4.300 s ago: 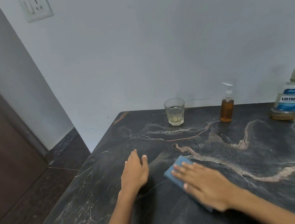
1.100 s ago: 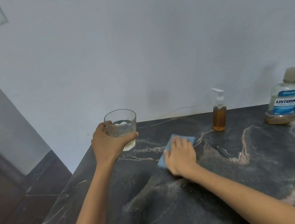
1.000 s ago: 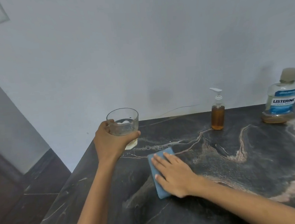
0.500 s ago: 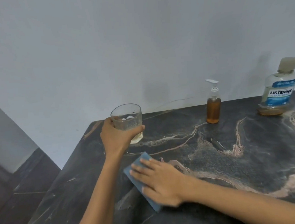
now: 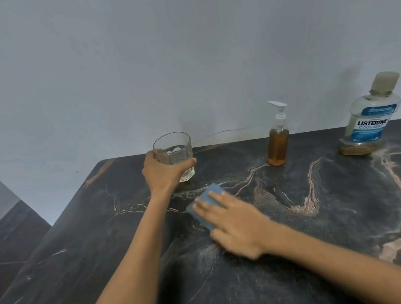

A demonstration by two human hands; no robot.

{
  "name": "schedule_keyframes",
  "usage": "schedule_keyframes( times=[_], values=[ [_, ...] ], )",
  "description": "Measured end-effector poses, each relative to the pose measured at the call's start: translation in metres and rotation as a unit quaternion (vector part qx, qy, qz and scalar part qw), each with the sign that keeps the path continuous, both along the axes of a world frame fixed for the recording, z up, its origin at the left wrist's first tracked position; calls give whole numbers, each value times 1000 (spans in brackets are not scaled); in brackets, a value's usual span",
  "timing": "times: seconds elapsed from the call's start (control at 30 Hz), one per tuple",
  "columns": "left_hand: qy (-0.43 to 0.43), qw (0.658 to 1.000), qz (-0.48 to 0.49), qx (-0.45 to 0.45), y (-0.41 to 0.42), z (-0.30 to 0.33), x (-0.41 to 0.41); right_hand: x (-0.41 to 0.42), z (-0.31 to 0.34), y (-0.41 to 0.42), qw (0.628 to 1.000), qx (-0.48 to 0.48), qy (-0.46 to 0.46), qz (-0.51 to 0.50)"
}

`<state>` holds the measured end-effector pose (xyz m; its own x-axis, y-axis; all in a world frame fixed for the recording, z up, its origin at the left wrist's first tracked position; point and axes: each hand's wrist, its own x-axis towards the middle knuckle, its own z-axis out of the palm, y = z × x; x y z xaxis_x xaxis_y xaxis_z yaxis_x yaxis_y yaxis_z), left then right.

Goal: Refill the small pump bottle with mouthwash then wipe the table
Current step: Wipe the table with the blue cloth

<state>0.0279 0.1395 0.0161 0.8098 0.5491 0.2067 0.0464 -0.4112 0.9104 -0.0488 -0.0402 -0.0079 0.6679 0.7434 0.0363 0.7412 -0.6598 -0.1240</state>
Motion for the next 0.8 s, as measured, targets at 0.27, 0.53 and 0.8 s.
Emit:
schedule_keyframes(
  times=[0.27, 0.53, 0.8],
  values=[
    [11, 1000, -2, 8, -13, -13, 19, -79, -7, -79, 987, -111, -62, 95],
    [33, 999, 1, 10, -13, -11, 17, -9, 4, -128, 997, -7, 12, -69],
    [36, 997, 65, 9, -64, 2, -26, -49, -6, -80, 999, 24, 1, 34]
  ],
)
